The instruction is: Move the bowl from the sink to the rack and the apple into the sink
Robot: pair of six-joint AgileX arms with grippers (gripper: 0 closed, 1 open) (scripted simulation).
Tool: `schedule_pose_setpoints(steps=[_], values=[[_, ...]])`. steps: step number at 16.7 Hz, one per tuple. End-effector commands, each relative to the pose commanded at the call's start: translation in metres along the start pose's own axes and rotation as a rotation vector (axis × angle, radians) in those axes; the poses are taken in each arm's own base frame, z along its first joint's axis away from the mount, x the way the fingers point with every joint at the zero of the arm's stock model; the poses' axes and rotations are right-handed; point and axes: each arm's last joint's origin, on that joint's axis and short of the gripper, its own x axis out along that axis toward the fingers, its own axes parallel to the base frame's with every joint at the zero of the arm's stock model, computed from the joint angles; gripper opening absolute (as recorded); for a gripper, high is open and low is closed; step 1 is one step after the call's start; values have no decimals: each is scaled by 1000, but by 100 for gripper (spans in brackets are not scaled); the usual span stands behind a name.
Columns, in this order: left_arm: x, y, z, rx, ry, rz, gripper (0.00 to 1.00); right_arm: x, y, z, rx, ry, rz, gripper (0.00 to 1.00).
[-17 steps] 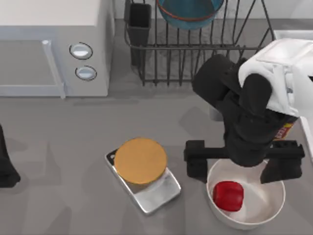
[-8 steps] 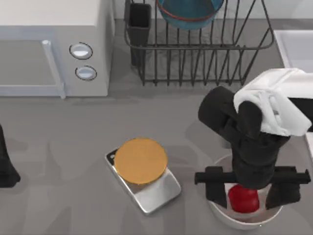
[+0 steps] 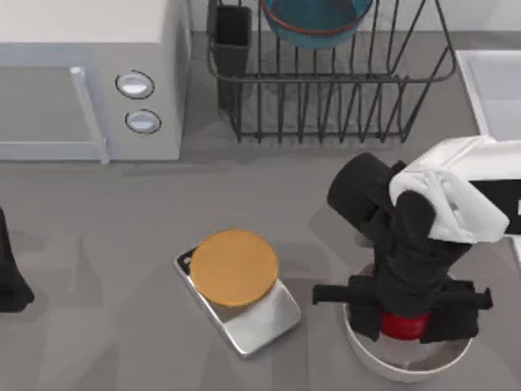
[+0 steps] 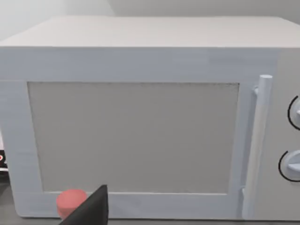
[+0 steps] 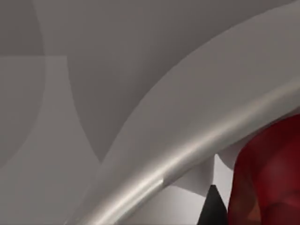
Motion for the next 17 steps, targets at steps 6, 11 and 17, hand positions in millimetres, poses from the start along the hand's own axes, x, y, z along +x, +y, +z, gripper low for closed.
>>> schedule_pose_setpoints(steps=[6,11,17], values=[[0,0,0,0,0,0,100,-26,18,9,-58,-166,109,100],[0,0,0,0,0,0,100,-26,18,9,-58,-166,109,85],[0,0,0,0,0,0,100,-26,18,9,-58,-166,109,40]])
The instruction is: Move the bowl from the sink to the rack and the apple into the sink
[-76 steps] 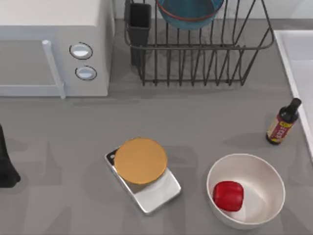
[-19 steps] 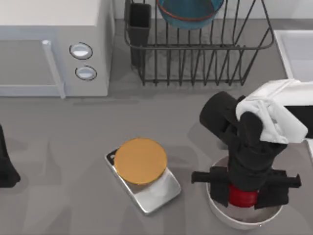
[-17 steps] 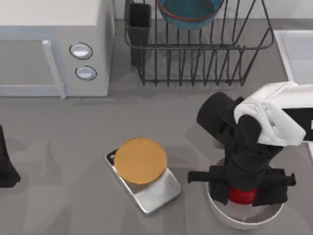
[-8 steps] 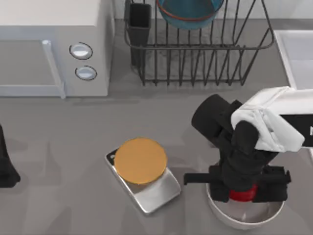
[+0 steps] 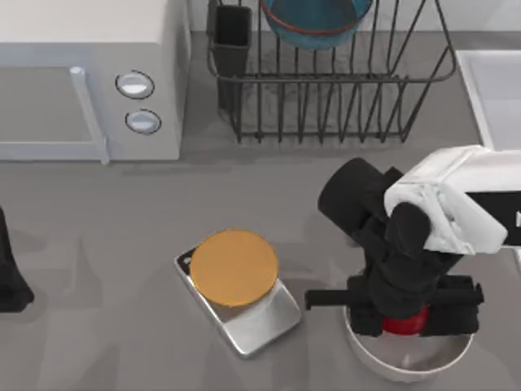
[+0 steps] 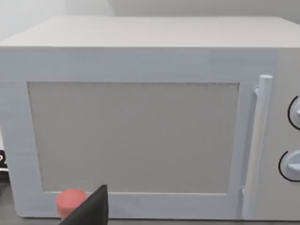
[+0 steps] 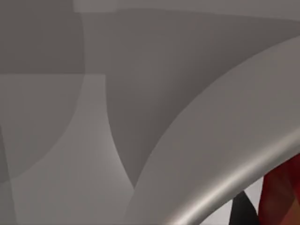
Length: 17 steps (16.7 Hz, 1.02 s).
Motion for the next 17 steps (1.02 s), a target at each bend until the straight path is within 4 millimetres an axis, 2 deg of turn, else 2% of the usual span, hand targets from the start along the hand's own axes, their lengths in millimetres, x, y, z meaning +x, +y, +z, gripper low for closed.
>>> schedule_pose_setpoints(steps=[5,13,14,17], values=[[0,0,0,0,0,0,100,0,0,0,0,0,0,2],[0,0,0,0,0,0,100,0,0,0,0,0,0,0],[0,0,0,0,0,0,100,-31,-5,-2,-20,-28,2,0],[0,0,0,0,0,0,100,-44,-1,0,-20,-40,12,0]])
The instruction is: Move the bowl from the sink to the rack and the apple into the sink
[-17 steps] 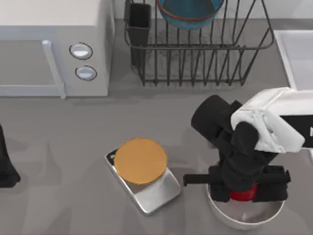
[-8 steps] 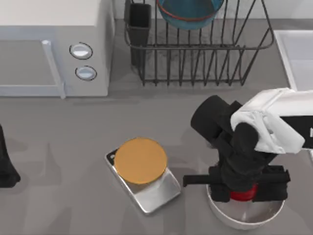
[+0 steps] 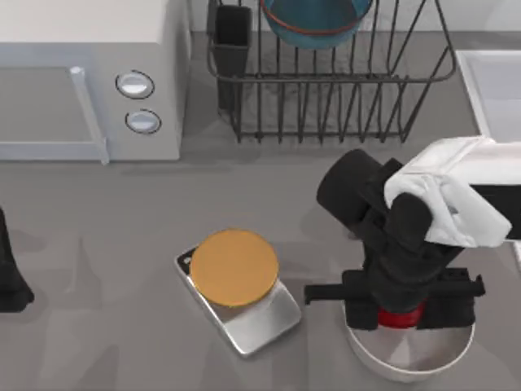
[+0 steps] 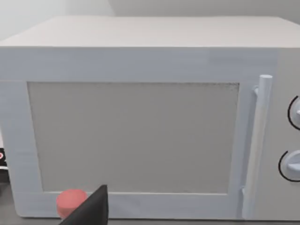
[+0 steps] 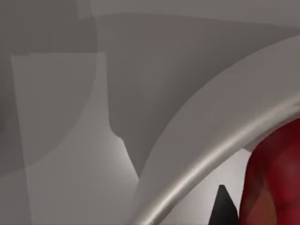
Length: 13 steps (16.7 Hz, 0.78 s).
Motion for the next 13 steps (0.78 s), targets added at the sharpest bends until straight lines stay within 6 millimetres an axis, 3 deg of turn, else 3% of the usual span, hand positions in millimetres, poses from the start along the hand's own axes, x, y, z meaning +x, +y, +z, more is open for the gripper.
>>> schedule_pose_setpoints(steps=[8,13], values=[[0,0,0,0,0,0,100,-80,-1,1,0,21,-18,0],[0,0,0,0,0,0,100,-85,-2,1,0,15,-13,0]])
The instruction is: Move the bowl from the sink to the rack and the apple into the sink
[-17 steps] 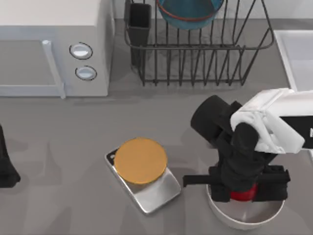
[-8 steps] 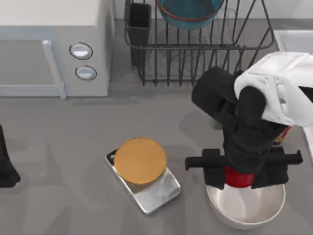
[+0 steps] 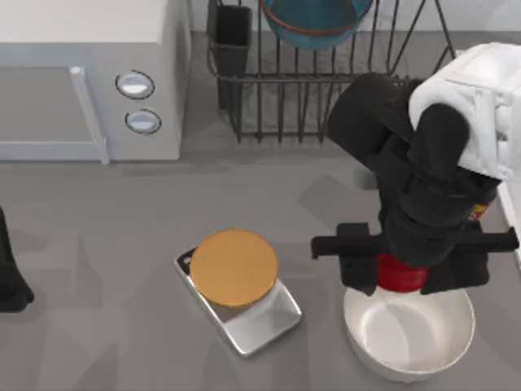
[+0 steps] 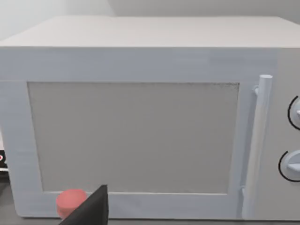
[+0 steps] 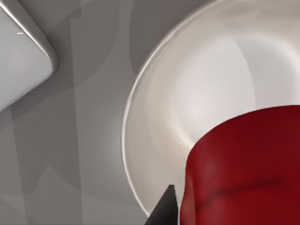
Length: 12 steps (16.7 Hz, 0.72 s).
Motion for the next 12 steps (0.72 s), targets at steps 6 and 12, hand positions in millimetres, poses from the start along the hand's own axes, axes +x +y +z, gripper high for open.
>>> schedule_pose_setpoints(steps=[6,12], values=[[0,0,0,0,0,0,100,3,-4,17,-6,-81,115,0],[0,0,0,0,0,0,100,4,-40,70,-8,-387,382,0]])
